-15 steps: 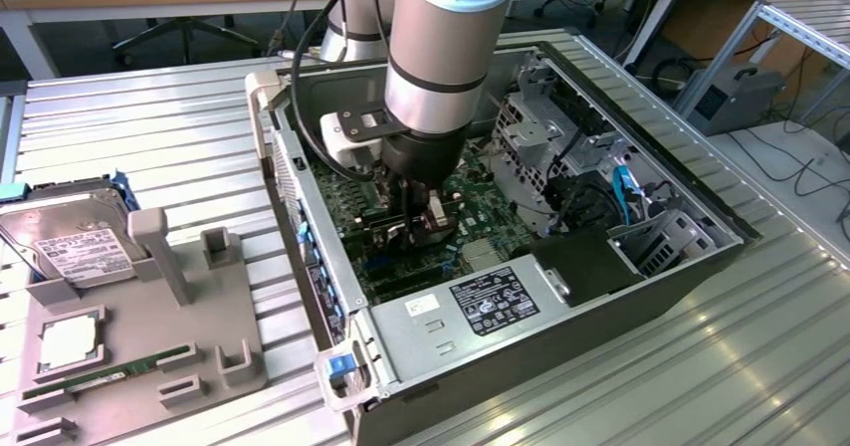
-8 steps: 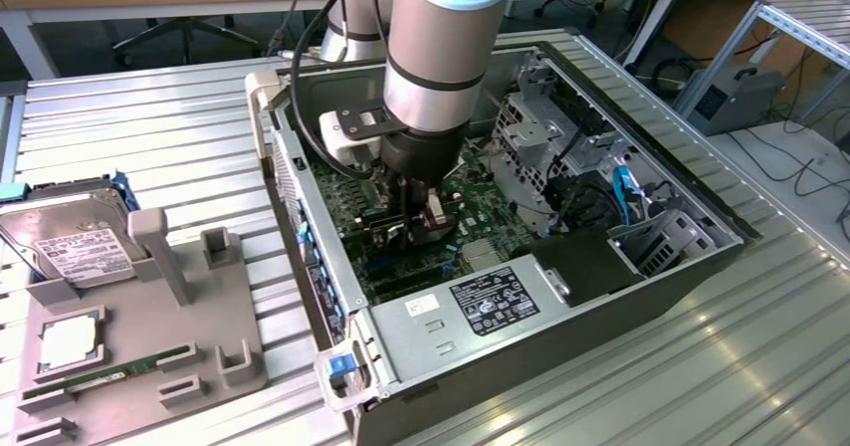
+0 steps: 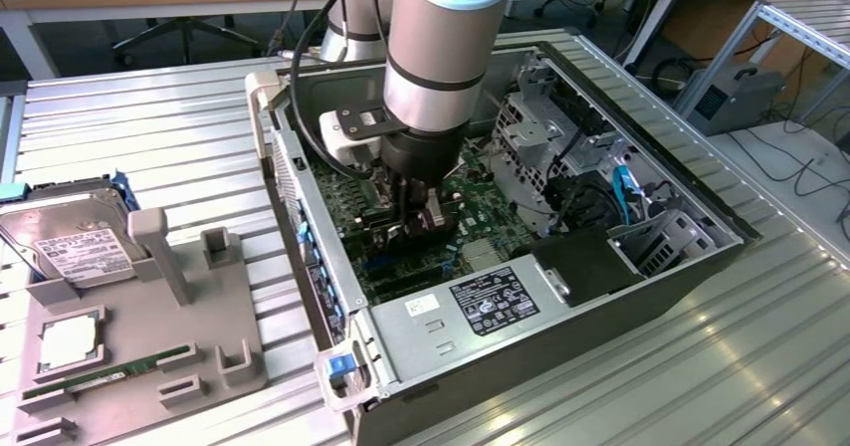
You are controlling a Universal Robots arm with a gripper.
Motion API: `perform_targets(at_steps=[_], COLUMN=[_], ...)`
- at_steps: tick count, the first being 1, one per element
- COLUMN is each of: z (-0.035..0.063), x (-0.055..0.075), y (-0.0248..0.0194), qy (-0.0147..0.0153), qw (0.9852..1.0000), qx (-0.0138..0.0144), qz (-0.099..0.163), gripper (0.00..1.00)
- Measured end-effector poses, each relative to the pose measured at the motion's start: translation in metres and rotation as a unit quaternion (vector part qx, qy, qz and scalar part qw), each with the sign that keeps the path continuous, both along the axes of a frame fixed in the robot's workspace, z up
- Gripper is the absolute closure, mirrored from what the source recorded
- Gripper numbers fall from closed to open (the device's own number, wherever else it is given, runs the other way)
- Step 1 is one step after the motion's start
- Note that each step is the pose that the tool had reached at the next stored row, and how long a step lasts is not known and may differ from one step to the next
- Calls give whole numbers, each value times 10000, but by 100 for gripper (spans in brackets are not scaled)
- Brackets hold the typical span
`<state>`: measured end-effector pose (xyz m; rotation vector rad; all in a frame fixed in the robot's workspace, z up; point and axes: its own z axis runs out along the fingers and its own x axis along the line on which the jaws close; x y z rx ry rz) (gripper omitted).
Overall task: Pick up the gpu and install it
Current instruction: 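Insert the gpu into the slot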
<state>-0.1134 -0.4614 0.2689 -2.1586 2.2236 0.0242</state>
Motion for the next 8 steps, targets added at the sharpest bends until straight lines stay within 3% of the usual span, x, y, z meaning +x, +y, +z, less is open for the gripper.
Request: perform_targets(at_steps=[2,8], z=[0,0], x=[0,0], y=[0,0], qy=[0,0], qw=[10000,10000], qx=[0,0], qz=[0,0], gripper=[73,73])
